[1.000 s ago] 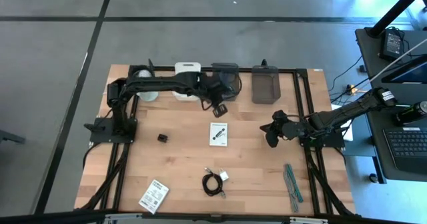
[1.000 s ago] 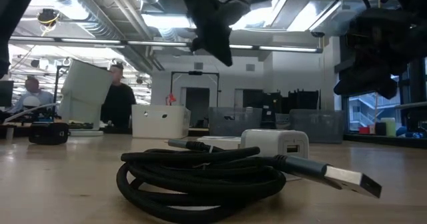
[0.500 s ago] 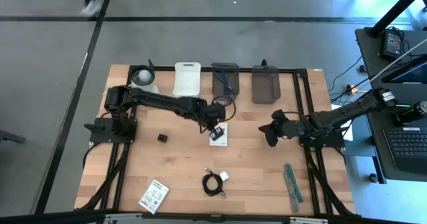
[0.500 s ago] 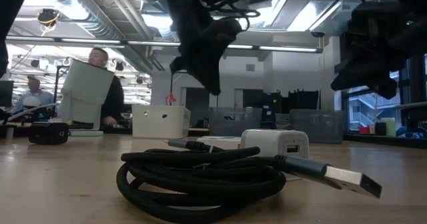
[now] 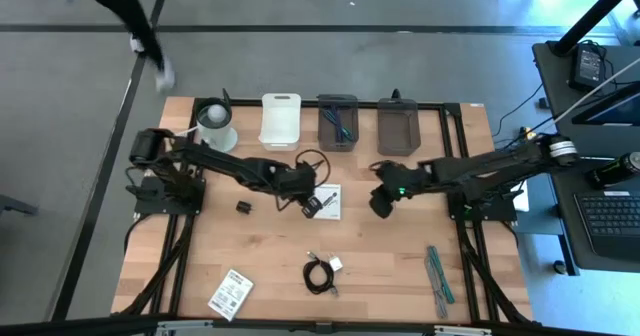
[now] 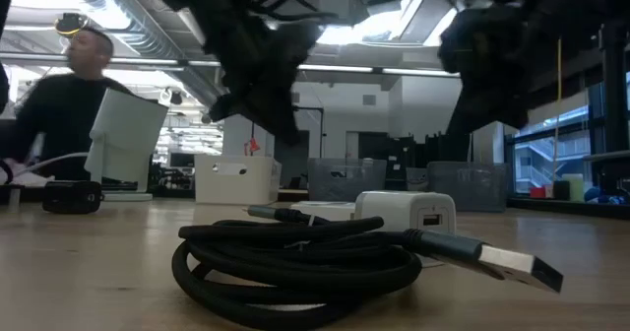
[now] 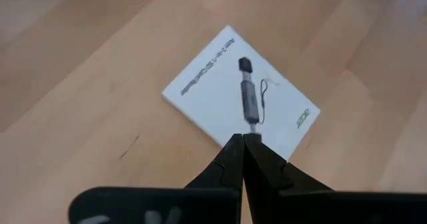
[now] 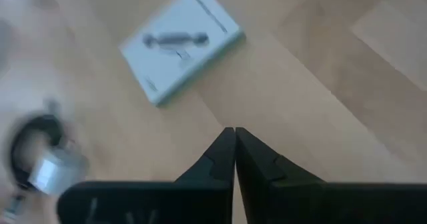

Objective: Pick and place items into bin
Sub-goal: Put the top card reader box into the right black bin

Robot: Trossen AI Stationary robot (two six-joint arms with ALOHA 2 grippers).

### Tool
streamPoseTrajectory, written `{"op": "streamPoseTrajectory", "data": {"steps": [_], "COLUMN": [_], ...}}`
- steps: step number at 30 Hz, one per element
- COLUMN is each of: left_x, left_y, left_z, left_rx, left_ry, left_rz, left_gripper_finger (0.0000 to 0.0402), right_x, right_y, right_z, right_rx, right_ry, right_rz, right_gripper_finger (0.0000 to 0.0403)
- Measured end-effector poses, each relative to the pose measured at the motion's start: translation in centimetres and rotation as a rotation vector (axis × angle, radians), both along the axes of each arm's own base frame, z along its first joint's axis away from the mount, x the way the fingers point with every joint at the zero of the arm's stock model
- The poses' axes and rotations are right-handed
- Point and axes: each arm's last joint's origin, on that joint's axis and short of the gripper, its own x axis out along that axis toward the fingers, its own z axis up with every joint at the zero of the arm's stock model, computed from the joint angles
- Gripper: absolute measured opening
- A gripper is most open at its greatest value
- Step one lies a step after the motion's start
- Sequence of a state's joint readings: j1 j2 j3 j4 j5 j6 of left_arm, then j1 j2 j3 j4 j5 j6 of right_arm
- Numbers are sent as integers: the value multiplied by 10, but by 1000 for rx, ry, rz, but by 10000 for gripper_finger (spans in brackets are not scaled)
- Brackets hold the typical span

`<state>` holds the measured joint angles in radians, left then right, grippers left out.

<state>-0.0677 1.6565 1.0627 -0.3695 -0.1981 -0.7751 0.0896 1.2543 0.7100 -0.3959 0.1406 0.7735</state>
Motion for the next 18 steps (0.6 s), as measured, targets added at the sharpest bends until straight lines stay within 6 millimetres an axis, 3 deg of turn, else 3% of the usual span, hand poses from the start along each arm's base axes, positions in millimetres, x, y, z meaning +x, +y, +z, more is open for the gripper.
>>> {"op": "streamPoseTrajectory", "data": {"steps": [5, 8, 14, 18], "left_x": [-19, -21, -17, -17], "left_y": [3, 4, 3, 3], "left_z": [4, 3, 1, -3], "left_rx": [29, 50, 36, 35], "left_ry": [-73, -78, -95, -73], "left_rz": [45, 61, 65, 62], "left_gripper_finger": [2, 3, 4, 4], "right_x": [33, 48, 63, 75], "right_y": [-6, -12, -24, -31], "right_z": [9, 5, -17, -28], "right_rx": [-74, -79, 1, 87], "right_ry": [183, 226, 242, 124], "right_rz": [103, 97, -52, -104], "right_gripper_finger": [16, 16, 22, 44]}}
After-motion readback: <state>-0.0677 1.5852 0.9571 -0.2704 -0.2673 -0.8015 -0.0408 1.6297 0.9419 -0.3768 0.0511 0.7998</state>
